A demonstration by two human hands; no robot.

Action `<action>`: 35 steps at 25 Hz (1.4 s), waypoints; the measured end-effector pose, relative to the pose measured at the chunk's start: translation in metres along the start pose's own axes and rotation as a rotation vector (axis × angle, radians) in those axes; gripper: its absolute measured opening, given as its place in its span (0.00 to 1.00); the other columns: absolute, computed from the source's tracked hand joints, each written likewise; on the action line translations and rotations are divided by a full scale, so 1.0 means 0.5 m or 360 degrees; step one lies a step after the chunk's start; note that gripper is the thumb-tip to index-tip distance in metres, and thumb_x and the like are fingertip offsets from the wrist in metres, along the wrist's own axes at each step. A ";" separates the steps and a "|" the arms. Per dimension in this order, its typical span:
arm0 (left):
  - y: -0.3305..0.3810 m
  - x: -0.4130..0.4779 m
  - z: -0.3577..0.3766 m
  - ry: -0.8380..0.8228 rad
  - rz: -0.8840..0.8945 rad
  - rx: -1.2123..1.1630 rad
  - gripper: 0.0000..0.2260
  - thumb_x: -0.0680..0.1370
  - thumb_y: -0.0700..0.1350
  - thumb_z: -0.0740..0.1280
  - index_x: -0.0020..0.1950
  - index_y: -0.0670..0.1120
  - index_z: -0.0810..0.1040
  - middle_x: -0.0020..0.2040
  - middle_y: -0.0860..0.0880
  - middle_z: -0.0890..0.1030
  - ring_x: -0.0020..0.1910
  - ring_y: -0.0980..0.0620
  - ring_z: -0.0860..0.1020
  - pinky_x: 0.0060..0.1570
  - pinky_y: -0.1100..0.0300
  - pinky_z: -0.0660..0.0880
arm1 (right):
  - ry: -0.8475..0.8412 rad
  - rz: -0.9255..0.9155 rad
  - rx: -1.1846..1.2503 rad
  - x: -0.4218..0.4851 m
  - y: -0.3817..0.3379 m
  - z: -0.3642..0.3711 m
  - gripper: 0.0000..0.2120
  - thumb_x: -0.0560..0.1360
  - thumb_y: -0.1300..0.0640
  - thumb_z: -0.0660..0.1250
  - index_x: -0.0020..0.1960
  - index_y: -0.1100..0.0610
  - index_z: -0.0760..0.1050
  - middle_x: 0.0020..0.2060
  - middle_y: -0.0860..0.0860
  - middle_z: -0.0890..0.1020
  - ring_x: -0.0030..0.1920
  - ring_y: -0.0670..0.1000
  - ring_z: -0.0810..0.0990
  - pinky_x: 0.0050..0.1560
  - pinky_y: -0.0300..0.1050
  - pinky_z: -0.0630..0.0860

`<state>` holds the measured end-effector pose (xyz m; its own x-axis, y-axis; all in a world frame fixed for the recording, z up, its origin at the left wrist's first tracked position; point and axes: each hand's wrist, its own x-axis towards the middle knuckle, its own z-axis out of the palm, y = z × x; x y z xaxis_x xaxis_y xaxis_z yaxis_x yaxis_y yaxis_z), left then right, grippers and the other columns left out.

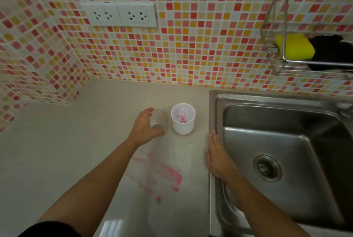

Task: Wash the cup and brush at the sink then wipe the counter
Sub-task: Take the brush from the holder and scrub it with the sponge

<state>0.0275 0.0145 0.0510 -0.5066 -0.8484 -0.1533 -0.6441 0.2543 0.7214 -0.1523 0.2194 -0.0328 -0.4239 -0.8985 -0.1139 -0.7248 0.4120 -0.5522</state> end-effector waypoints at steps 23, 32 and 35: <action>0.138 0.069 0.033 -0.0511 0.0722 0.0562 0.06 0.81 0.46 0.57 0.55 0.47 0.71 0.60 0.45 0.76 0.52 0.50 0.75 0.46 0.65 0.68 | 0.0071 -0.0123 0.0658 0.162 -0.106 -0.040 0.37 0.65 0.45 0.76 0.69 0.51 0.64 0.61 0.49 0.75 0.57 0.45 0.74 0.56 0.39 0.70; 0.181 0.062 0.000 -0.0343 0.0663 0.0390 0.07 0.83 0.49 0.52 0.52 0.47 0.64 0.44 0.53 0.74 0.36 0.58 0.72 0.35 0.67 0.67 | -0.0057 0.0017 0.0556 0.168 -0.109 -0.042 0.52 0.61 0.41 0.76 0.74 0.54 0.51 0.69 0.53 0.67 0.68 0.54 0.68 0.64 0.48 0.69; 0.213 0.057 -0.032 0.0032 0.0673 0.0071 0.08 0.82 0.49 0.53 0.51 0.46 0.67 0.40 0.53 0.73 0.35 0.58 0.71 0.34 0.66 0.68 | 0.0150 0.0203 0.0421 0.135 -0.115 -0.087 0.47 0.68 0.52 0.73 0.76 0.60 0.48 0.73 0.56 0.60 0.72 0.56 0.61 0.70 0.50 0.62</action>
<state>-0.0465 0.0100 0.1341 -0.7207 -0.6738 0.1631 -0.4064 0.6013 0.6880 -0.1627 0.1417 0.0271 -0.5600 -0.8189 -0.1260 -0.5011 0.4559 -0.7356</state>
